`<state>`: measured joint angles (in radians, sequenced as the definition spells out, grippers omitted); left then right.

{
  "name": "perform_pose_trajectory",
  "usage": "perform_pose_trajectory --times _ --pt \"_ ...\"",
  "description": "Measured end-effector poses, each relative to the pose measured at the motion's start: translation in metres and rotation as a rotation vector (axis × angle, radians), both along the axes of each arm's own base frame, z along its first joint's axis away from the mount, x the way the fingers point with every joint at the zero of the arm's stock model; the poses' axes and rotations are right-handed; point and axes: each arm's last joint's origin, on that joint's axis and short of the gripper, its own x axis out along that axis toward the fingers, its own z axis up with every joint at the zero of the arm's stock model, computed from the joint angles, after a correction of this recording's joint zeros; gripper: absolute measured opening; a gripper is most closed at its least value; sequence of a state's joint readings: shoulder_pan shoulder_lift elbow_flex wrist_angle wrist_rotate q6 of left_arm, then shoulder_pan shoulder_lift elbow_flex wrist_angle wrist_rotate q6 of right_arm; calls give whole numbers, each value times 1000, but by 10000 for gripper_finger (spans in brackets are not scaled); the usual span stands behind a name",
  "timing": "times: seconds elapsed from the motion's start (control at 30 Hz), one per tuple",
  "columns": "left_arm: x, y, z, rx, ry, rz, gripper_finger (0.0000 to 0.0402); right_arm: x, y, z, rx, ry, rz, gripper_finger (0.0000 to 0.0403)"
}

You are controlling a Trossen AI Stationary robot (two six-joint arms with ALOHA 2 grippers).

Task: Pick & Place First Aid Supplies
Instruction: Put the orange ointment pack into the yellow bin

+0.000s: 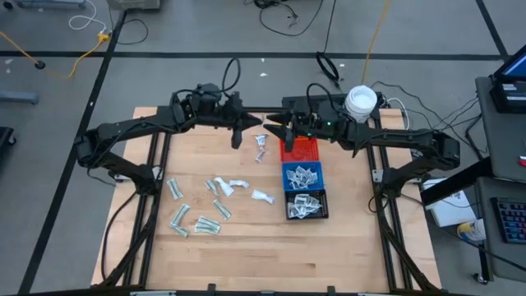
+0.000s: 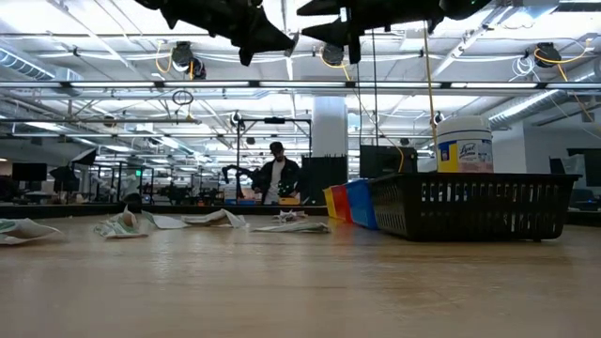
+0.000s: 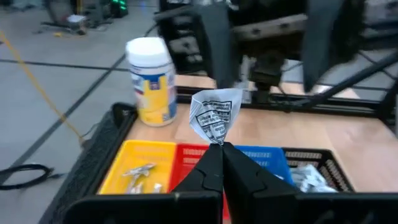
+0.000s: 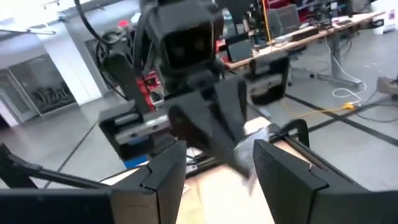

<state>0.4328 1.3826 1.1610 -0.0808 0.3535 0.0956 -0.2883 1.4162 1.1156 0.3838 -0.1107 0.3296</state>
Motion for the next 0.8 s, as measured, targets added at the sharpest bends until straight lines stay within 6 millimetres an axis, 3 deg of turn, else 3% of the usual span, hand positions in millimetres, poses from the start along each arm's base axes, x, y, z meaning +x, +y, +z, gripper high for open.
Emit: perform_pose_trajectory --times 0.3,0.67,0.8 --pt "9 -10 -2 11 -5 -18 0 0 1 -1 -26 14 -5 167" --pt "13 -13 -5 9 1 -17 0 3 0 -10 -1 68 23 20" --pt "12 -12 -7 -55 13 3 10 1 -4 -16 17 137 40 5"
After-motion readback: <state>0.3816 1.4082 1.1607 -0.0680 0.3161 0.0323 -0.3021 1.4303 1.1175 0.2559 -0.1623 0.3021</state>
